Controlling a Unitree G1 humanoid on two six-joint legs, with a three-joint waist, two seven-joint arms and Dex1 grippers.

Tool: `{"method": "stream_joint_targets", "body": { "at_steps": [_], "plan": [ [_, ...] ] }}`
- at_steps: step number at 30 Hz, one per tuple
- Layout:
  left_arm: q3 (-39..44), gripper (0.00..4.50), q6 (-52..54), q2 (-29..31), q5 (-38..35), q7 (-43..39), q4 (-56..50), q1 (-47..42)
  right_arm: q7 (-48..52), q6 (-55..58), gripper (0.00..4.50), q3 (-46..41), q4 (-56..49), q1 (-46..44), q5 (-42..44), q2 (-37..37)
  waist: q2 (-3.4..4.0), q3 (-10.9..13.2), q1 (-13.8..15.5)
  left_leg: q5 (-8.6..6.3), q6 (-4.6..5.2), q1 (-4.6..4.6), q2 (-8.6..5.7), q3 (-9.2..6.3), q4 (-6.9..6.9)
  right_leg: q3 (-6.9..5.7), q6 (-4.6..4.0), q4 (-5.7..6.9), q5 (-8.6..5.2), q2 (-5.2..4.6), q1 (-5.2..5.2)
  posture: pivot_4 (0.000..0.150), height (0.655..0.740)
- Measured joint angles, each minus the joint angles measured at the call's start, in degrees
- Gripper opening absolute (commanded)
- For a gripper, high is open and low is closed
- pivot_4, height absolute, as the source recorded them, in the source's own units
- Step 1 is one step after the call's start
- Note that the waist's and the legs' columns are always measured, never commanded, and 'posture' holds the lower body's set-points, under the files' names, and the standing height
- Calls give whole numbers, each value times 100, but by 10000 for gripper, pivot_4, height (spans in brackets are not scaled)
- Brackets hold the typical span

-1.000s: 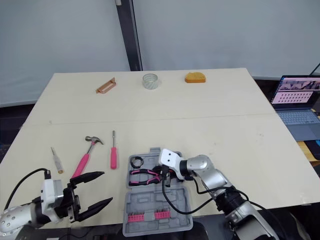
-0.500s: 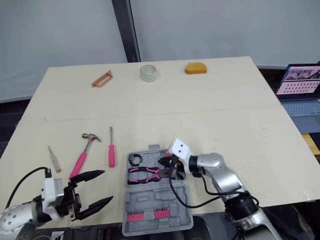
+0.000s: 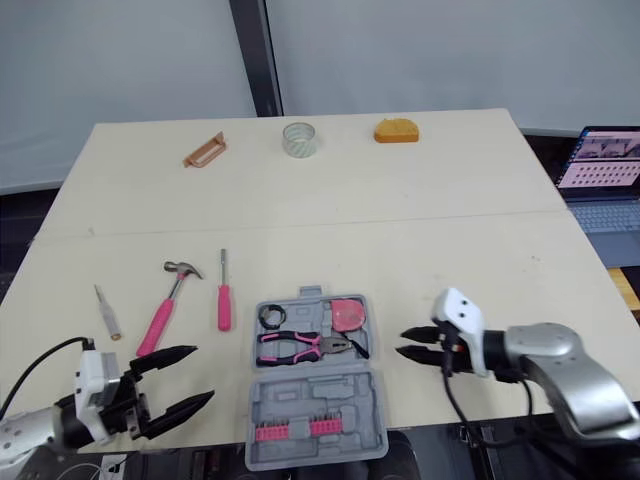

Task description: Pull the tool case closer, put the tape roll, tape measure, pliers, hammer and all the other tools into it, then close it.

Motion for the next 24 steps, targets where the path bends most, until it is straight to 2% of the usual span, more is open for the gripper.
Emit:
{"method": "stream_joint_targets", "body": {
  "at_steps": [3,10,16,18,19,21,24],
  "plan": [
    [68,45000,-46,0,5,-73,20,125,112,-77,44414,-205,-6,296,53,-82,-8,7,34,0,0,0,1,-1,12,2,-2,-6,1,0,-1,1500,7400],
    [304,45000,-360,-72,43,-183,194,353,235,-425,44414,-640,-18,833,104,-90,-7,8,41,0,0,-1,1,-1,18,5,-4,-5,3,0,0,1500,7400],
    [350,45000,-1001,-196,462,-242,502,358,132,-553,44414,-614,-18,968,2,-94,-8,9,39,0,0,-1,1,0,24,5,-5,-2,3,0,0,1500,7400],
    [301,45000,-890,-185,458,-198,489,314,22,-440,39125,-577,-4,894,-72,-115,-7,9,39,0,0,-1,1,0,24,6,-5,-2,3,0,0,1500,7400],
    [232,42461,-797,-152,460,-184,483,264,-1,-385,35945,-556,-1,861,-87,-120,-7,9,38,0,0,-1,1,0,24,6,-5,0,3,0,-1,1500,7400],
    [72,36530,-663,-95,489,-180,466,120,-40,-347,26360,-446,-2,760,-92,-117,-7,9,46,0,0,-1,1,-1,26,6,-5,3,3,0,0,1500,7400],
    [-124,20404,-415,50,546,-145,371,-16,-191,-275,9694,-306,-33,673,-123,-46,-8,9,42,0,0,-2,1,-1,26,6,-4,12,3,0,0,1500,7400]
  ]
}}
